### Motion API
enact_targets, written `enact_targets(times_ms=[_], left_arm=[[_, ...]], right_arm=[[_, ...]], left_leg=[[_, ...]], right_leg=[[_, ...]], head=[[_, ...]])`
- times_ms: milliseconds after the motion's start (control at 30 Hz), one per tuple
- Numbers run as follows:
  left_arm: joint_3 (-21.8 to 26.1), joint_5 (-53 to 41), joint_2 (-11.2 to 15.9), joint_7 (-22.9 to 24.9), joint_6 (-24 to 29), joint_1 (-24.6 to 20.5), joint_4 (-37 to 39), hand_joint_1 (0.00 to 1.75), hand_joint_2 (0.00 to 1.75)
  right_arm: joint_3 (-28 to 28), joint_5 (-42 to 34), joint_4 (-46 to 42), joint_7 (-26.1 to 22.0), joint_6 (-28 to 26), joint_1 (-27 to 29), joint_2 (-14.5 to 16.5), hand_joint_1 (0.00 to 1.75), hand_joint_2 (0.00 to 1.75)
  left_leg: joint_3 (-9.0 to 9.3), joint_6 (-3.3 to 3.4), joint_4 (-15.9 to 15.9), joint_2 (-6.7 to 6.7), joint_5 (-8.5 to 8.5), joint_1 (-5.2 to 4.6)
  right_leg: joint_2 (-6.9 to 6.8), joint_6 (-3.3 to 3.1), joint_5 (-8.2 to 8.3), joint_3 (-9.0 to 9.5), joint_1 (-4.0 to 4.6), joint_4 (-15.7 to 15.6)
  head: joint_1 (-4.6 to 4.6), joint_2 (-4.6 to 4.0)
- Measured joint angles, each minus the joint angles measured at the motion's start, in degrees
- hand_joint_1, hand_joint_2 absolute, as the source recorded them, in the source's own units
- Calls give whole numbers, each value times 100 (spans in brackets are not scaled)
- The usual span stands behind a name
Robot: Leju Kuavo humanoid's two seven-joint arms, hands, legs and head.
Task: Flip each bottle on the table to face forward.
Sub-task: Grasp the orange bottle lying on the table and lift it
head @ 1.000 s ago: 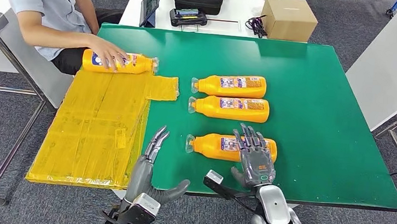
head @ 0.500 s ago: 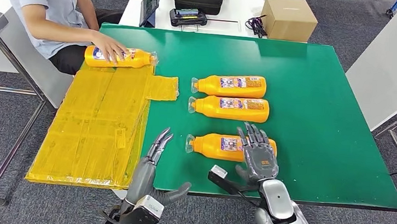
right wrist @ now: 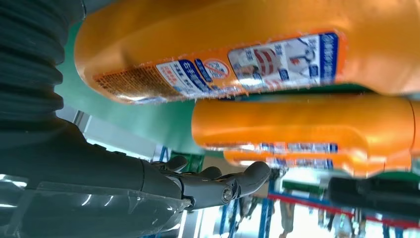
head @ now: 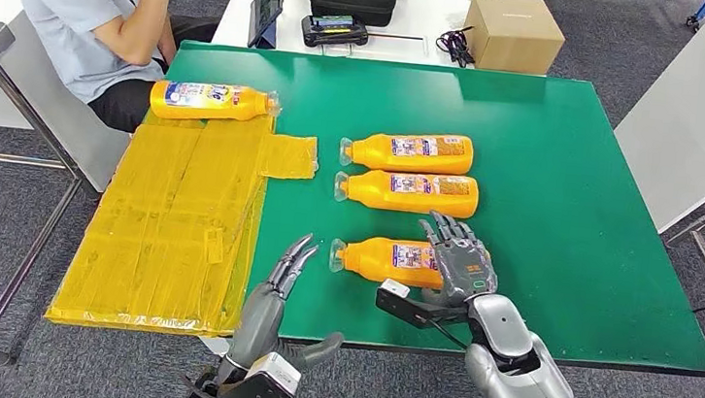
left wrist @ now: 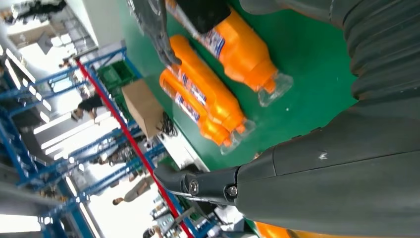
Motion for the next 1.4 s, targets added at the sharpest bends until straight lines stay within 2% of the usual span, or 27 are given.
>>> enact_targets(times_ms=[300,600,733,833,1167,1333,1367,1400], left_arm=[[-85,-95,40,151,-223,-24,0,0,175],[-116,-106,56,176,-263,-34,1,0,175],[-224,-204,110,207,-355,-73,10,0,175],[-278,-251,128,212,-295,-92,29,0,175],[-310,-268,130,201,-254,-109,64,0,175],[-380,-162,127,133,-304,-142,100,0,175],[-404,-139,127,122,-318,-153,113,0,175],[-429,-119,127,112,-328,-166,128,0,175]], right_arm=[[297,-494,79,43,544,-166,-360,0,175],[355,-661,87,10,640,-184,-465,0,175],[607,-981,85,1,930,-313,-784,0,175],[750,-990,94,101,900,-362,-920,0,175],[833,-1013,229,162,756,-375,-929,0,175],[749,-1233,607,-119,498,-410,-801,0,175],[718,-1275,710,-195,462,-424,-763,1,175],[689,-1325,811,-272,438,-437,-726,38,175]], left_leg=[[-1,0,1,-2,0,0],[-3,0,1,-3,0,0],[-3,0,1,-2,0,0],[-3,0,1,-2,0,0],[-3,0,1,-3,0,0],[1,0,1,0,0,0],[2,0,1,1,-1,0],[4,0,1,2,-1,0]], right_leg=[[-1,0,0,0,0,0],[-1,0,0,0,0,0],[-1,0,0,0,0,0],[-1,0,0,0,0,0],[-1,0,0,0,0,0],[0,0,0,0,0,0],[0,0,0,1,0,0],[1,0,0,2,0,-1]], head=[[1,0],[1,0],[1,0],[0,0],[1,0],[1,0],[0,0],[0,0]])
